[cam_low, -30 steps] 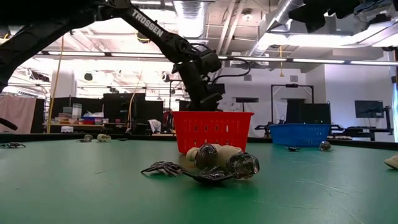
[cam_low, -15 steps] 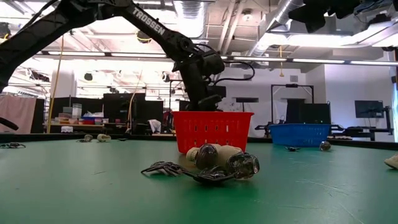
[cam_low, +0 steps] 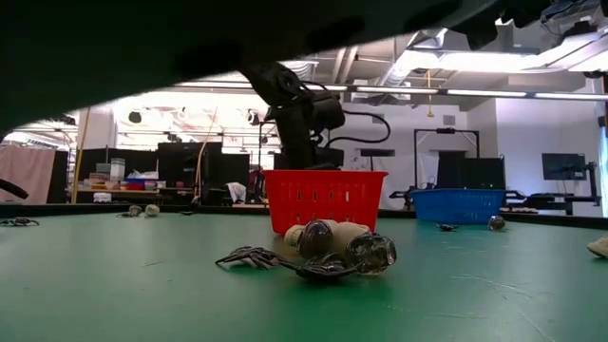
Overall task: Sort Halloween decoration
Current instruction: Put the white skull toy into the yellow bin
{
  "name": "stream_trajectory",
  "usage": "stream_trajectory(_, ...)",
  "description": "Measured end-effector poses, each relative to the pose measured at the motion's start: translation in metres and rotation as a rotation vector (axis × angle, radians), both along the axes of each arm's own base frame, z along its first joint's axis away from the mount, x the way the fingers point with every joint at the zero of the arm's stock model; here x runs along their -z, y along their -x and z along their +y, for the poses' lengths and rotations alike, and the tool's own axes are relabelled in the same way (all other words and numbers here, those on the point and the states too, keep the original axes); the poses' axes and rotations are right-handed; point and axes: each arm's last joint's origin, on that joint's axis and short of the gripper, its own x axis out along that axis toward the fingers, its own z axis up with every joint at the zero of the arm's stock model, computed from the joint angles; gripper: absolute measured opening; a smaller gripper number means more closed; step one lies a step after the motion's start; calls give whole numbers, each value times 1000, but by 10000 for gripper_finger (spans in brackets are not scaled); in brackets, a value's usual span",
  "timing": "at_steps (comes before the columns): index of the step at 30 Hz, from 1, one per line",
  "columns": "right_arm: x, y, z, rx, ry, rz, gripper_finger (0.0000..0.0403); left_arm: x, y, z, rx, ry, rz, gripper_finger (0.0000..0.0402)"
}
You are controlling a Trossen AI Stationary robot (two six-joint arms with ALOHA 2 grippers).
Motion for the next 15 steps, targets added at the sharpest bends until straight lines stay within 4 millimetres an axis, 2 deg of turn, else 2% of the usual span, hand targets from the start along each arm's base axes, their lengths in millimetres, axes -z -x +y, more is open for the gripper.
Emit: stream_trajectory(15, 0, 0, 0, 0, 0, 3, 255, -2, -6, 7, -48, -19, -93, 173)
